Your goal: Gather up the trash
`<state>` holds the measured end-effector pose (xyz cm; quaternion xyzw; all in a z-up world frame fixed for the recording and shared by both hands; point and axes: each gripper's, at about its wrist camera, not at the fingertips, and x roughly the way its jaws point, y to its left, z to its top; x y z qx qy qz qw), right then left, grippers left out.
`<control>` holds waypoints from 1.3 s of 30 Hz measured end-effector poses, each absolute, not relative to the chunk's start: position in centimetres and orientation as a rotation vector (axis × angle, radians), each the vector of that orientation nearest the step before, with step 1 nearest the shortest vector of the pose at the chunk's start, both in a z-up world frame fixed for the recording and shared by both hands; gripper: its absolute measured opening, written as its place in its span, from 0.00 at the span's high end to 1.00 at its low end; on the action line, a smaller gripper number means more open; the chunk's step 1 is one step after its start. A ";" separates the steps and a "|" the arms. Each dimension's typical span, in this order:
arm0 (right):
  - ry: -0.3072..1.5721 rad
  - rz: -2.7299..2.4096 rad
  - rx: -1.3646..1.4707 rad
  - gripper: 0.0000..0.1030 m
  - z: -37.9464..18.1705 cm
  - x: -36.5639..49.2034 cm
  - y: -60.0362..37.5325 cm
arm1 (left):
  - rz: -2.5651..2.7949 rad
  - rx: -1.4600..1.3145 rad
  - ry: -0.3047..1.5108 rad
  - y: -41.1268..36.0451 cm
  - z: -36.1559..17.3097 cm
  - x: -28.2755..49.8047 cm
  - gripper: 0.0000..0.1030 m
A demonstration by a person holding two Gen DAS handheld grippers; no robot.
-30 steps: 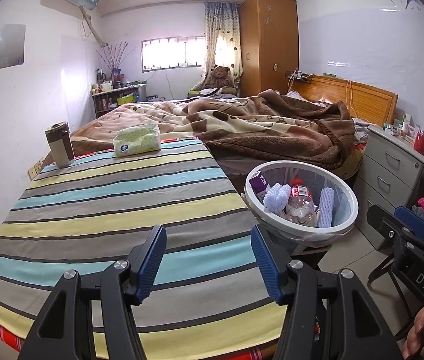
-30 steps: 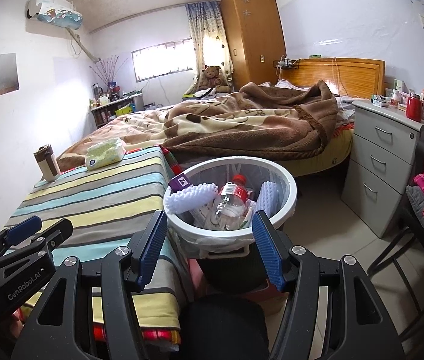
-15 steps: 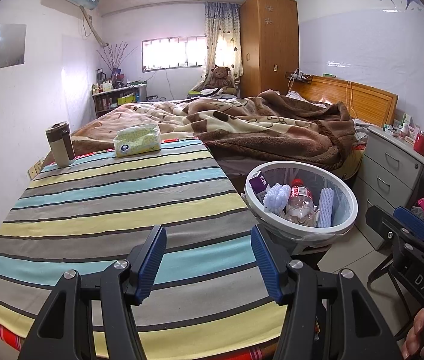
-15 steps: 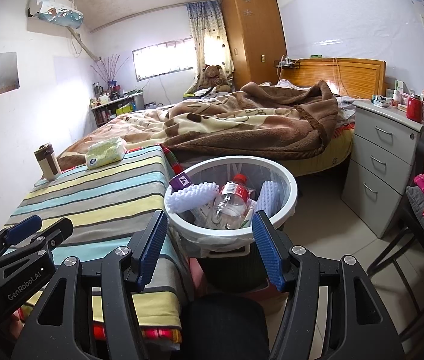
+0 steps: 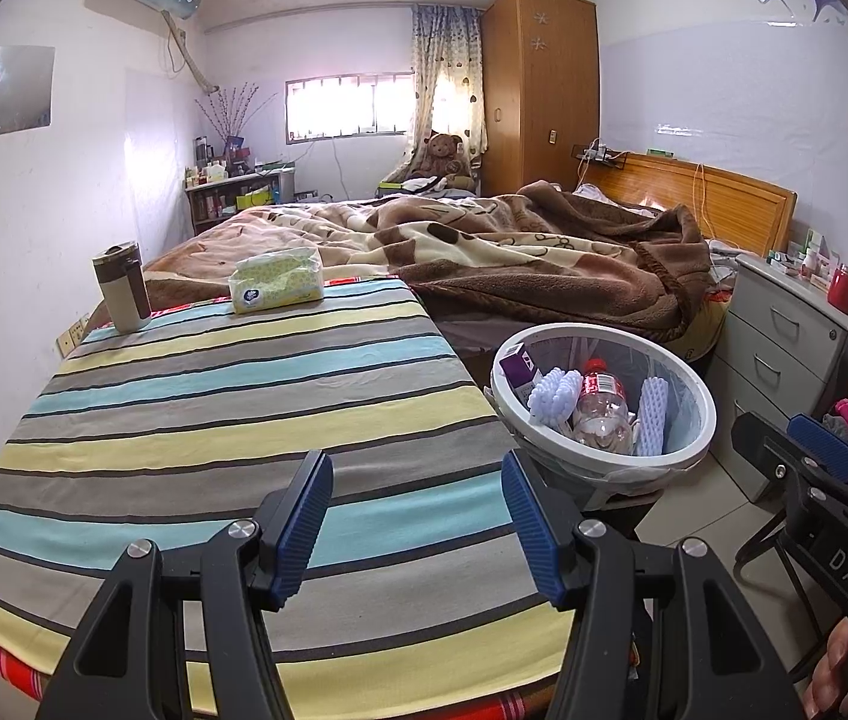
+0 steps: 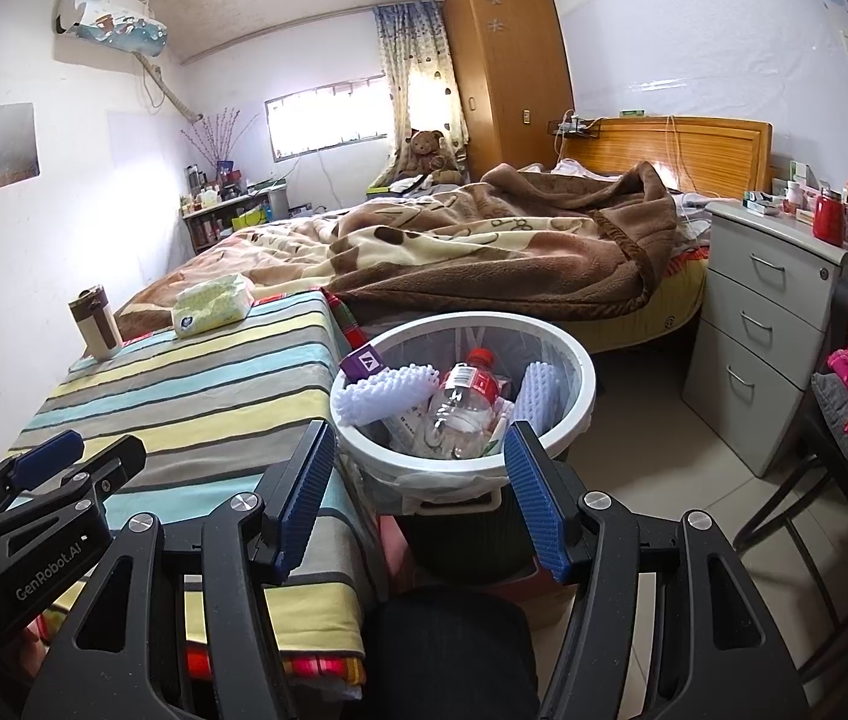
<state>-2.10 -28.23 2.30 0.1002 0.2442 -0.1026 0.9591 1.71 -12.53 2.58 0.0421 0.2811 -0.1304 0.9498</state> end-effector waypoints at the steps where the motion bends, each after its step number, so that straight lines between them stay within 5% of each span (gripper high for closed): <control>1: 0.495 -0.208 0.202 0.41 2.4 -2.1 -28.2 | -0.266 0.087 0.572 -12.5 2.6 1.7 0.43; 39: 0.500 -0.201 0.196 0.41 2.4 -2.0 -28.0 | -0.264 0.078 0.573 -12.0 2.6 1.4 0.43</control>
